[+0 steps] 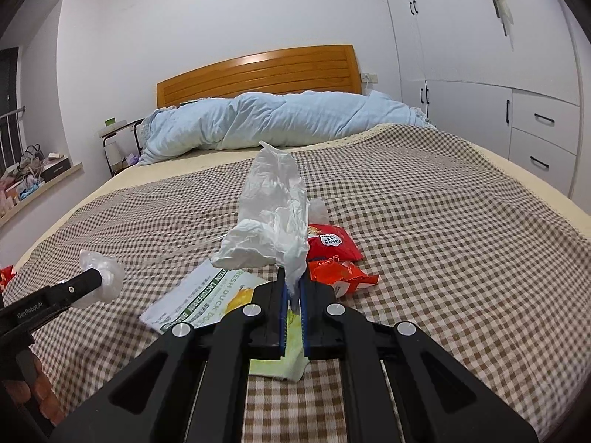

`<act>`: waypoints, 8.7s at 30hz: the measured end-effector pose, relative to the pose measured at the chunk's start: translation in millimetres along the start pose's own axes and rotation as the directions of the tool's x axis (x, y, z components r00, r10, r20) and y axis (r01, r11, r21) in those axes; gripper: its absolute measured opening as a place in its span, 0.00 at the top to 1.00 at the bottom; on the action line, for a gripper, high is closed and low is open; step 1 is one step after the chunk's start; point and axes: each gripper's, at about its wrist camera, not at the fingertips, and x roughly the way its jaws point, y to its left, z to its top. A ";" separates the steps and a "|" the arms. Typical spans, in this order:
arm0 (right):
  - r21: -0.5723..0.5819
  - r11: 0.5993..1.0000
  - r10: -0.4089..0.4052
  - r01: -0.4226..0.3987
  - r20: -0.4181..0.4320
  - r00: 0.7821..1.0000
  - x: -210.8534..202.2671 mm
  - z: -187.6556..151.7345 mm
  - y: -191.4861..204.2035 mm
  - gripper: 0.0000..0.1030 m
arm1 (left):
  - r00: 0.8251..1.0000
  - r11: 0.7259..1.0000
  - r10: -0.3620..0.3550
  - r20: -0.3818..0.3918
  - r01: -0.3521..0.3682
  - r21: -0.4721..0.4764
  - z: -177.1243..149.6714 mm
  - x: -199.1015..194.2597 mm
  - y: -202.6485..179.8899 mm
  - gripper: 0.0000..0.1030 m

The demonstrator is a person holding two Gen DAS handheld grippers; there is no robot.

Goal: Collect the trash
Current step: 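Carry the white tissue and clear plastic bag down to the floor bin, then open the left tool to drop the clear bag while the right tool releases the tissue, then raise both open tools from the bin toward the bed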

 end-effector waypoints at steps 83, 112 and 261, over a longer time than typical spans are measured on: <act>-0.188 0.982 -0.034 -0.016 -0.261 0.965 -194.4 -190.8 20.2 0.94 | 0.970 0.973 0.008 -0.242 0.048 0.226 -212.0 -191.8 -43.2 0.75; -0.142 0.987 -0.016 -0.074 -0.551 0.834 -137.0 -269.6 -5.3 0.94 | 0.803 0.981 0.055 -0.593 0.067 0.182 -317.1 -103.7 6.5 0.75; -0.158 0.982 0.126 -0.103 0.146 0.981 -170.2 -117.1 16.6 0.08 | 0.999 0.958 0.007 -0.040 0.005 0.288 -142.6 -133.5 -36.7 0.08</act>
